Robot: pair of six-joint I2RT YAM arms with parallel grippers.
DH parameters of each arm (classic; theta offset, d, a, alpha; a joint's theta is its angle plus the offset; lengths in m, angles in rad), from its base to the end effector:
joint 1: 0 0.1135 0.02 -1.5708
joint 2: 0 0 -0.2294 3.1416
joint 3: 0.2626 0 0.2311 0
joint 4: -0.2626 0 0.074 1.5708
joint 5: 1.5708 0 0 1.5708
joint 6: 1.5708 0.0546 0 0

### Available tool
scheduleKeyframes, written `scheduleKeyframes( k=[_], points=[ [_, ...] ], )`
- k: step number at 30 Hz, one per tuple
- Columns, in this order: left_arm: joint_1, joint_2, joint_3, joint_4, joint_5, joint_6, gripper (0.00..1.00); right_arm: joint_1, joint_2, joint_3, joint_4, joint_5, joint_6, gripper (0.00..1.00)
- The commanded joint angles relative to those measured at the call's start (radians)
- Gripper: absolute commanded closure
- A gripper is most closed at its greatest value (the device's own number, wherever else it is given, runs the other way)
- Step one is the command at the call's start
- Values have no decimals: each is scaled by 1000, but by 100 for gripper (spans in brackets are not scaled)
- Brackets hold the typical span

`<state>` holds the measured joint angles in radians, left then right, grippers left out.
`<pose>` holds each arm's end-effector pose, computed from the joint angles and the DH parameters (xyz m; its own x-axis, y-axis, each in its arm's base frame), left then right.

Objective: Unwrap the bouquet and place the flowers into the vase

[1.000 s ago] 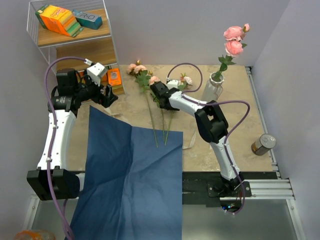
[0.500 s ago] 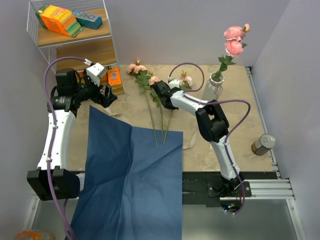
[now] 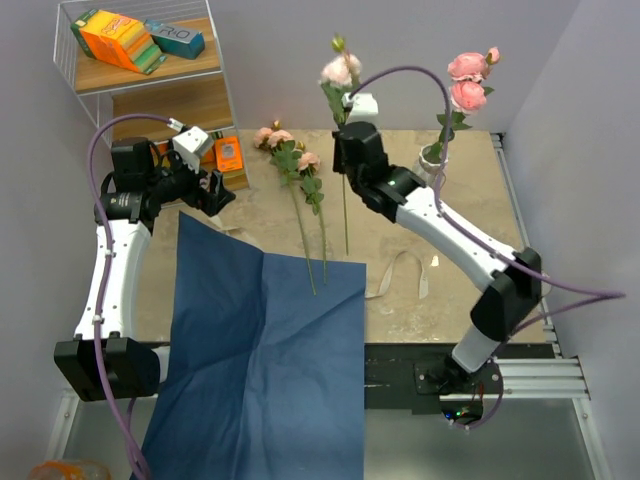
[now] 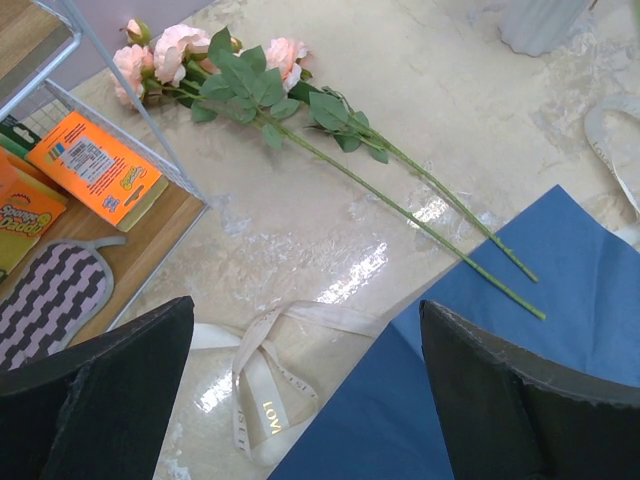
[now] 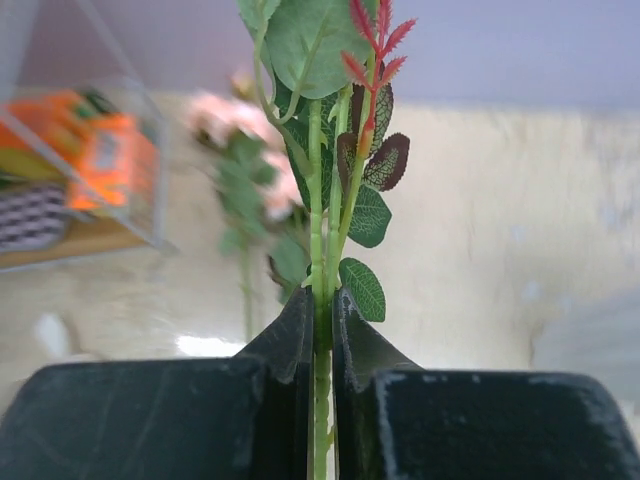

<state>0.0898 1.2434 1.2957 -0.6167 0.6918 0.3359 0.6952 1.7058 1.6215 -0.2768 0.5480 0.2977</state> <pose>0.2661 -0.0110 0.3402 -0.3488 0.2235 -0.9102 0.6172 0.7856 -0.0437 0.3186 0.2287 0.3392 -0.3100 0.0675 -0.9484 -0.0853 0.9915 0.0984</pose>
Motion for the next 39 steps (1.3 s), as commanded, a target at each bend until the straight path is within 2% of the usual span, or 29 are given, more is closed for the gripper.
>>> scheduleKeyframes(
  k=[1, 4, 6, 7, 8, 10, 13, 17, 21, 26, 39],
  points=[
    [10, -21, 4, 8, 44, 11, 1, 6, -133, 73, 194, -114, -291, 100],
    [8, -21, 5, 9, 48, 6, 1, 6, -190, 95, 310, -36, -452, 100],
    [10, -21, 5, 9, 51, 6, 1, 3, -196, 94, 466, 126, -555, 100],
    [8, -22, 5, 11, 51, 6, 1, 1, -196, 90, 529, 188, -671, 100],
    [8, -21, 4, 11, 52, 6, 1, -9, -192, 80, 682, 258, -734, 100],
    [10, -21, 2, 14, 51, 6, 1, -23, -181, 60, 813, 297, -892, 100],
    [8, -22, -3, 15, 54, 11, 1, -62, -141, 74, 990, 360, -1020, 100],
    [16, -22, -10, 26, 81, 5, 1, -143, -83, 80, 1268, 467, -1112, 100],
    [19, -10, 2, 21, 103, 2, 2, -168, -66, 17, 1375, 454, -1143, 100],
    [18, 21, 25, 28, 178, -44, 4, -180, -28, -51, 1685, 417, -1313, 100],
    [21, 34, 24, 26, 224, -5, 4, -195, 24, -106, 1939, 297, -1339, 100]
  ],
)
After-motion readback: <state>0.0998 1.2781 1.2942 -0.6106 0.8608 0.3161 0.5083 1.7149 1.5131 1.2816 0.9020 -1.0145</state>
